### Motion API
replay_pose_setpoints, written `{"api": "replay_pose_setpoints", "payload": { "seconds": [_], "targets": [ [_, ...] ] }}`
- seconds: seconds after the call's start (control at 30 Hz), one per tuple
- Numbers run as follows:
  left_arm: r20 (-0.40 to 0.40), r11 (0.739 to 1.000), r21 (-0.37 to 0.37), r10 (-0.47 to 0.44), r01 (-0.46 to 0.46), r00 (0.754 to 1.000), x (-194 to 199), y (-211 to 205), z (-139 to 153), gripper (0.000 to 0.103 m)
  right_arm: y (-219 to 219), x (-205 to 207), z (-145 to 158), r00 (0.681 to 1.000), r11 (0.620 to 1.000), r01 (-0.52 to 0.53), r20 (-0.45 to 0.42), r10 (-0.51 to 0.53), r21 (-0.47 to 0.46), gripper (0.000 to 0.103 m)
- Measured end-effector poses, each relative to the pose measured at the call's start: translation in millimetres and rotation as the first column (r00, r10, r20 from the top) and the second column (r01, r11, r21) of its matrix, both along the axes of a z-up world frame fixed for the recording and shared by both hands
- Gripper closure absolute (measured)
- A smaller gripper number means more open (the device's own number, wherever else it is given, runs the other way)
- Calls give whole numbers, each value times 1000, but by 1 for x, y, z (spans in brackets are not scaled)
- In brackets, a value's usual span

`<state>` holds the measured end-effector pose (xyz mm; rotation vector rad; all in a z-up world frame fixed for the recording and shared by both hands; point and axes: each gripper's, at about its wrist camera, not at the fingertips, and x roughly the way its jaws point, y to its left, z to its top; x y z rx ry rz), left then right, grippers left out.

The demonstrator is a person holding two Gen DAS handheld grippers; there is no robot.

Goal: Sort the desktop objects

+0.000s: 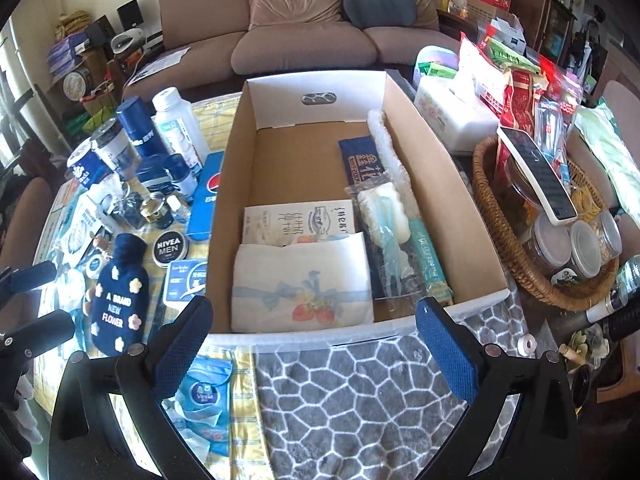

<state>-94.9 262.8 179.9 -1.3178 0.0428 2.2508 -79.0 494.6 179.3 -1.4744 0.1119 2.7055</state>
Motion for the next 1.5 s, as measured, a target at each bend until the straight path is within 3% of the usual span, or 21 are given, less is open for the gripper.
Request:
{"api": "replay_pose_setpoints", "payload": {
  "seconds": [0.5,0.73,0.9,1.03,1.1,1.23,1.27,1.37,1.5],
  "targets": [
    [-18,988,-49,144,-145,989,41,-172,-18,0,-121,50,-1,989,989,-147,-36,147,8,0],
    [-13,980,-78,181,-182,983,60,-218,-45,0,-166,76,-13,980,982,-187,-62,187,17,0],
    [34,988,-57,145,-143,989,66,-210,-61,0,-179,89,-32,979,980,-197,-41,198,22,5],
    [38,995,-38,89,-87,995,68,-181,-66,3,-174,93,-52,982,982,-191,-7,191,-11,20],
    [45,997,-32,67,-65,997,65,-164,-69,14,-171,94,-62,982,982,-186,12,186,-14,26],
    [66,999,-40,25,-23,997,56,-130,-81,27,-163,94,-85,979,981,-191,60,193,-28,54],
    [67,999,-48,13,-10,998,55,-121,-84,36,-161,93,-91,978,981,-194,74,195,-27,56],
    [76,997,-73,-19,25,997,49,-94,-95,46,-156,93,-107,973,979,-200,109,202,-34,66],
    [100,995,-83,-49,57,994,41,-63,-108,46,-151,89,-120,968,977,-199,142,208,-73,67]
  ]
}}
